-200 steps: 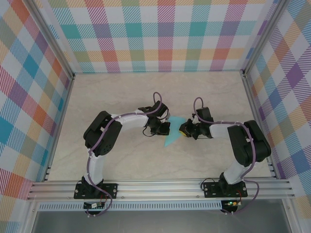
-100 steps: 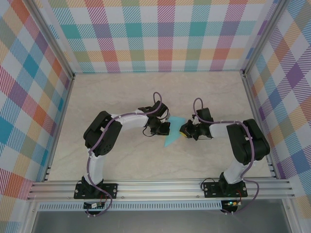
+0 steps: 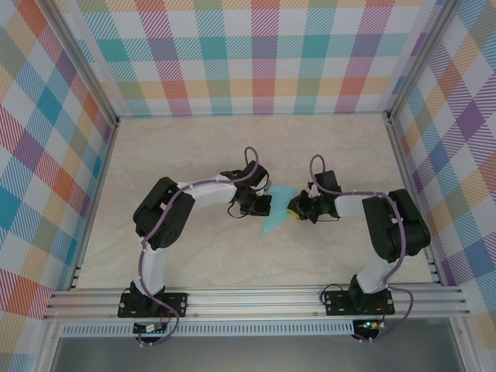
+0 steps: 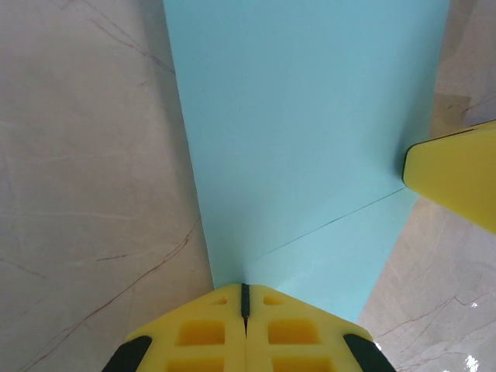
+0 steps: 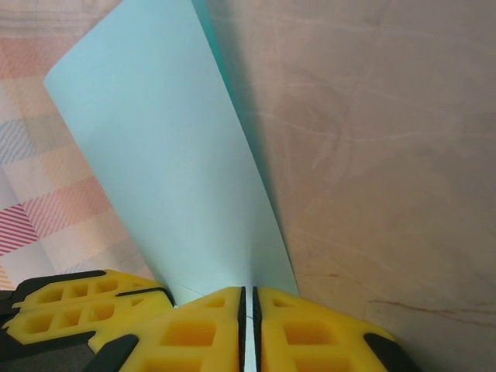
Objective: Fold a paper plane with a square sheet of paper (pick it up from the middle)
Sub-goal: Third fold the triangle at the center of the table.
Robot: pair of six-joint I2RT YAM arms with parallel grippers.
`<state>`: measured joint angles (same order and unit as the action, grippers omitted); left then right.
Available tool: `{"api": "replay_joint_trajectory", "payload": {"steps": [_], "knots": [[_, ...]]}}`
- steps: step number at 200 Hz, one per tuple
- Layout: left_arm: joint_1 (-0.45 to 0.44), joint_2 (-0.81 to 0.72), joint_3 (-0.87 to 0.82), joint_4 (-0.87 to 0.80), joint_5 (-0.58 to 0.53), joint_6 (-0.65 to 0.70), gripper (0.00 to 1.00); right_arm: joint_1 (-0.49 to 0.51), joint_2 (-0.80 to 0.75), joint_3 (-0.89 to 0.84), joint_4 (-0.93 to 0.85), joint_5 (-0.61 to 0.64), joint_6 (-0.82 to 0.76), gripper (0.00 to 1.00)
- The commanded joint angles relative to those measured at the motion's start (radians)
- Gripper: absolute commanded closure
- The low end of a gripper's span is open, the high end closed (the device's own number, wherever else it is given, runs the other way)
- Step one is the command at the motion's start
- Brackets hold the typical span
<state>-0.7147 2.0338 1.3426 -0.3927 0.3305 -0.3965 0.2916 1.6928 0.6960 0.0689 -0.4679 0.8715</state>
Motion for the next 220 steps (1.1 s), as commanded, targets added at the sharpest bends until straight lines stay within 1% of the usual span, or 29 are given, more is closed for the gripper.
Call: {"api": "replay_joint_trajectory", "payload": {"steps": [1,18,35,47,60,69,77,86,99,120,136,165,178,181,184,200,212,220], "knots": [[0.014,-0.014,-0.011,-0.068,-0.04,0.012,0.97,-0.005,-0.066,0.024,-0.082,0.036,-0.018,0.84],[0.014,-0.022,-0.002,-0.08,-0.044,0.015,0.96,-0.005,-0.098,0.025,-0.112,0.059,-0.03,0.81],[0.014,-0.038,0.001,-0.069,-0.035,0.006,0.9,-0.005,-0.128,0.022,-0.134,0.066,-0.041,0.8],[0.014,-0.058,0.008,-0.057,-0.024,0.004,0.88,-0.005,-0.148,0.014,-0.142,0.067,-0.049,0.78],[0.014,-0.075,0.027,-0.058,-0.016,0.001,0.82,-0.005,-0.17,0.011,-0.165,0.081,-0.057,0.76],[0.014,-0.089,0.038,-0.061,-0.014,-0.002,0.76,-0.005,-0.181,0.007,-0.177,0.087,-0.063,0.73],[0.014,-0.101,0.047,-0.067,-0.017,-0.004,0.74,-0.005,-0.188,0.004,-0.177,0.087,-0.065,0.72],[0.014,-0.114,0.052,-0.074,-0.033,-0.007,0.73,-0.005,-0.191,0.001,-0.171,0.076,-0.067,0.71],[0.014,-0.131,0.053,-0.079,-0.05,-0.013,0.66,-0.005,-0.194,-0.003,-0.164,0.054,-0.068,0.69],[0.014,-0.181,0.037,-0.08,-0.06,-0.037,0.59,-0.005,-0.203,-0.017,-0.163,0.049,-0.067,0.67],[0.014,-0.236,0.008,-0.064,-0.07,-0.067,0.55,-0.005,-0.2,-0.018,-0.167,0.046,-0.068,0.66],[0.014,-0.309,-0.017,-0.037,-0.073,-0.129,0.43,-0.004,-0.189,-0.018,-0.142,0.001,-0.06,0.65],[0.015,-0.327,-0.027,-0.027,-0.078,-0.17,0.36,-0.003,-0.184,-0.018,-0.14,-0.015,-0.065,0.64],[0.015,-0.329,-0.028,-0.023,-0.081,-0.18,0.3,-0.003,-0.183,-0.015,-0.144,-0.019,-0.067,0.64],[0.015,-0.332,-0.031,-0.018,-0.083,-0.187,0.27,-0.003,-0.183,-0.014,-0.146,-0.019,-0.07,0.64],[0.015,-0.35,-0.059,0.037,-0.081,-0.229,0.19,-0.003,-0.2,-0.028,-0.155,-0.02,-0.086,0.65],[0.018,-0.358,-0.057,0.047,-0.089,-0.292,0.02,-0.003,-0.231,-0.028,-0.194,-0.006,-0.084,0.65],[0.019,-0.359,-0.037,0.055,-0.058,-0.315,0.0,-0.003,-0.265,-0.028,-0.207,-0.012,-0.089,0.65]]}}
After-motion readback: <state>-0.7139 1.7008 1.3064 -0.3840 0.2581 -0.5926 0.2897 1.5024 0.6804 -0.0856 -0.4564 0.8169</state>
